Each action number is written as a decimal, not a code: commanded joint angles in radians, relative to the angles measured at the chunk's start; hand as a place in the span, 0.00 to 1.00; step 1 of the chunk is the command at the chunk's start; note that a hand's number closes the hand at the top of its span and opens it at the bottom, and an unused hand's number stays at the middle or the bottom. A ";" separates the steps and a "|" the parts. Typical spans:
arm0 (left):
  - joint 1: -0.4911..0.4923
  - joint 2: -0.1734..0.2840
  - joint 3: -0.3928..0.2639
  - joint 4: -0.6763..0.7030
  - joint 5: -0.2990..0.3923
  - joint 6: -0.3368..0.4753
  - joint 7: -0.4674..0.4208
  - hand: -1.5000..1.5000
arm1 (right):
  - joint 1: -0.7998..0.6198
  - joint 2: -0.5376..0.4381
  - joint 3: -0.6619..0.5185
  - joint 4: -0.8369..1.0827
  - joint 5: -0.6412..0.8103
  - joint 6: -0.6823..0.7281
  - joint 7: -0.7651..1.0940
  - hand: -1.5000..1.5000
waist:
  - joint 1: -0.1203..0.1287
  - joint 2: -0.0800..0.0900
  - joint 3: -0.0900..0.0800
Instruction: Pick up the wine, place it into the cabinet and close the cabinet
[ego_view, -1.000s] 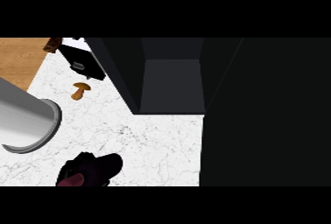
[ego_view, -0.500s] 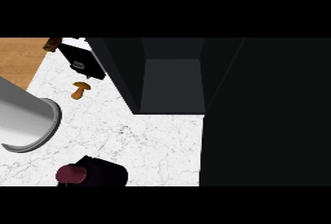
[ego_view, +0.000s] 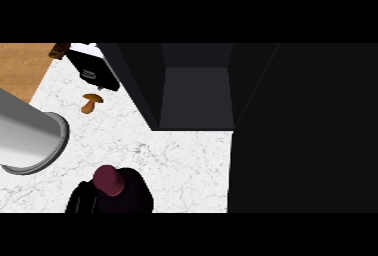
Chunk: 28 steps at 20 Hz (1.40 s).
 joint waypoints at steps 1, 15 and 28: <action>0.015 -0.009 -0.085 -0.208 0.010 0.148 0.136 1.00 | 0.000 0.005 0.010 -0.028 -0.008 -0.021 0.043 0.00 | -0.001 0.000 0.000; -0.417 -0.010 -0.146 -0.009 0.009 0.441 0.187 1.00 | 0.015 -0.038 -0.058 0.002 -0.066 0.042 -0.005 0.00 | -0.009 0.002 -0.001; -0.670 -0.010 -0.234 0.285 -0.058 0.620 0.153 1.00 | -0.035 -0.023 -0.036 -0.009 -0.038 -0.007 0.043 0.00 | -0.011 0.003 -0.001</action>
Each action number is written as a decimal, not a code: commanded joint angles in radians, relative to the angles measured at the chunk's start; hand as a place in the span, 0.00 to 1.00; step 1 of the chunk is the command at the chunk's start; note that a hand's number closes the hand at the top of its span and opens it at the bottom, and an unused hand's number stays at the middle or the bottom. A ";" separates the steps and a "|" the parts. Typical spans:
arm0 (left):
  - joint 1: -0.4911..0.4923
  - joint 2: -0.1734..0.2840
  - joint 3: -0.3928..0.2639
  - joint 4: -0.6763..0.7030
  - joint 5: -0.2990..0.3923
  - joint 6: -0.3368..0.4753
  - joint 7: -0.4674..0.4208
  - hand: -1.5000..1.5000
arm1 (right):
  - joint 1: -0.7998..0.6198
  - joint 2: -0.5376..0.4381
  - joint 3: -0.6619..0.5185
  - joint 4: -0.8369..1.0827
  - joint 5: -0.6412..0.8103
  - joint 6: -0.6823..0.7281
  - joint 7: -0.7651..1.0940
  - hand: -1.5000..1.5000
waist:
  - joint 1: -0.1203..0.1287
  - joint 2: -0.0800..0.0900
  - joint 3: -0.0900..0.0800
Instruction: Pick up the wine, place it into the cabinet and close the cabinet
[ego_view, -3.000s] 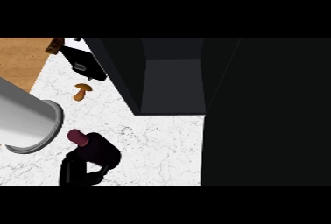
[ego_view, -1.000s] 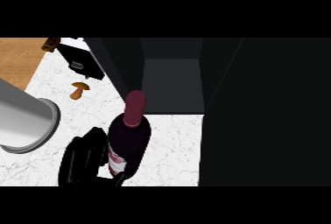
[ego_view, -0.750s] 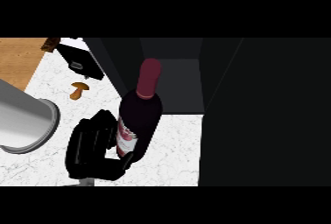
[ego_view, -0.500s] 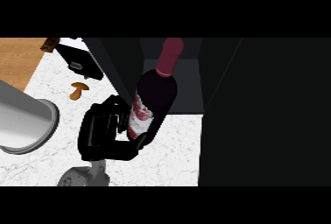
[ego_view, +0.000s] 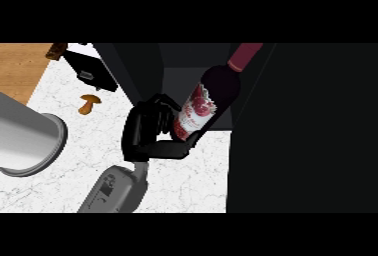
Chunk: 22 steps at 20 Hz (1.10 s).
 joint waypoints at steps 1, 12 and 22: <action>-0.040 0.000 -0.095 0.072 0.005 0.093 -0.032 1.00 | -0.013 -0.030 -0.060 0.079 -0.020 0.047 -0.072 0.00 | 0.001 0.000 0.000; -0.110 0.000 -0.132 0.287 0.165 0.163 -0.187 1.00 | -0.070 -0.023 -0.022 0.042 -0.035 -0.012 0.041 0.00 | 0.001 0.000 0.000; -0.243 0.000 -0.060 0.591 0.296 0.047 -0.307 1.00 | -0.020 0.022 0.047 0.028 0.046 -0.019 0.009 0.00 | -0.002 0.002 0.000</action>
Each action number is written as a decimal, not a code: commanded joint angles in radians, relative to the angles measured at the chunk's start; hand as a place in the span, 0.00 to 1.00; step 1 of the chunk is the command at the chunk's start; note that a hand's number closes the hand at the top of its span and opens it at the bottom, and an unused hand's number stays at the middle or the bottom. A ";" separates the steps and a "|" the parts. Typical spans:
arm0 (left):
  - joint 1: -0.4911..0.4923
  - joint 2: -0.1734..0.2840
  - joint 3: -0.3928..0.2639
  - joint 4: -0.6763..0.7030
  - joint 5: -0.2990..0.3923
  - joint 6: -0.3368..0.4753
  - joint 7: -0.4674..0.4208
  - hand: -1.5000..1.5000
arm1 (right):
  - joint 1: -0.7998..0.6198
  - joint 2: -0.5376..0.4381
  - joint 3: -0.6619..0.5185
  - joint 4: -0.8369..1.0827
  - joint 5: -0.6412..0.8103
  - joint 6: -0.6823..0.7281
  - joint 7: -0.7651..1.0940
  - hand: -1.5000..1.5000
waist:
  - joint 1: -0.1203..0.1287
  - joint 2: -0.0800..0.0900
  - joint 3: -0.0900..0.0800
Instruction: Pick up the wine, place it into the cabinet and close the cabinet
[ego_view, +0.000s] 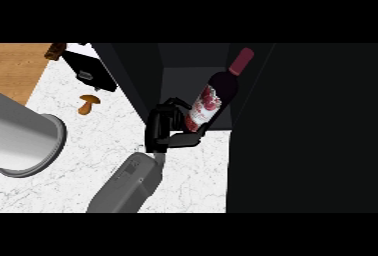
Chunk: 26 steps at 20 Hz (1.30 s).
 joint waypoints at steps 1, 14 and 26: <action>-0.029 0.000 -0.079 0.063 0.110 0.040 -0.049 1.00 | 0.005 0.030 0.039 -0.010 0.027 -0.016 -0.010 0.00 | -0.003 0.000 0.000; -0.172 0.000 0.037 0.349 0.248 -0.217 -0.137 1.00 | -0.081 0.013 0.020 0.052 0.032 -0.045 0.022 0.00 | 0.001 0.002 0.000; -0.320 0.000 -0.015 0.483 0.414 -0.240 -0.161 1.00 | -0.049 0.018 0.029 0.086 0.027 0.004 -0.036 0.00 | -0.016 0.006 -0.001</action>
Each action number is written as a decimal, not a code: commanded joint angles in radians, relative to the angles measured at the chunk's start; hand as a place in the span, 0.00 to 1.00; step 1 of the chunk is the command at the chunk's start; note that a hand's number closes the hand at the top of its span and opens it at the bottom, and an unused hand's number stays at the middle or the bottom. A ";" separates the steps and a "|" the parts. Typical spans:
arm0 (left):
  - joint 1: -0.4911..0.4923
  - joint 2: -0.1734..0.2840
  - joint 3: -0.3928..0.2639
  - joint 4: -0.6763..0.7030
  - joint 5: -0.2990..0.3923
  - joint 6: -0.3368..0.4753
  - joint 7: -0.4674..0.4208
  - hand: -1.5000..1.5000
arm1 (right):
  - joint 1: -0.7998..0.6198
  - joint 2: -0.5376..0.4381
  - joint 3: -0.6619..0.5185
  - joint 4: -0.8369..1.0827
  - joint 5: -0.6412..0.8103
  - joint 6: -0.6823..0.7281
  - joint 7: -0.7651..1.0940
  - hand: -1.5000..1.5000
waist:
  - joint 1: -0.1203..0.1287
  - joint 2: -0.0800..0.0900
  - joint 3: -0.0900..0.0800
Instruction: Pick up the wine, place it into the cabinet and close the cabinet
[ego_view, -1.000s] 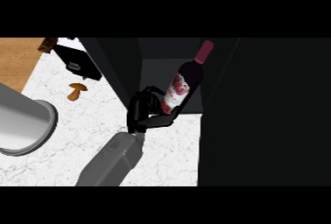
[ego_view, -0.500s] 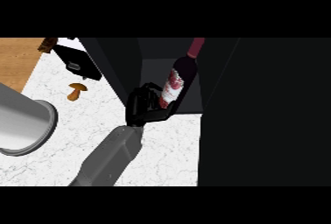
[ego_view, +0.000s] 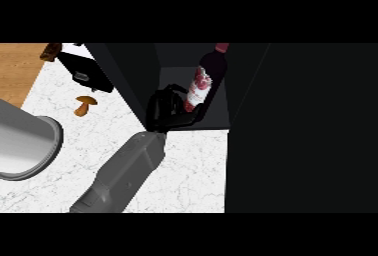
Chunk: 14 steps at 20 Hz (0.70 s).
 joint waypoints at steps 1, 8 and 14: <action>-0.040 0.000 -0.016 0.039 0.059 -0.010 -0.033 1.00 | 0.076 -0.004 -0.006 -0.029 -0.022 0.042 -0.033 0.00 | -0.012 0.001 0.000; -0.168 0.000 0.046 0.164 0.063 -0.043 0.027 1.00 | -0.019 -0.003 0.009 -0.016 -0.002 -0.010 0.024 0.00 | -0.006 0.002 0.000; -0.197 0.000 0.048 0.237 0.053 -0.011 0.057 1.00 | -0.019 -0.019 -0.026 0.054 0.009 0.023 -0.042 0.00 | 0.001 0.002 0.000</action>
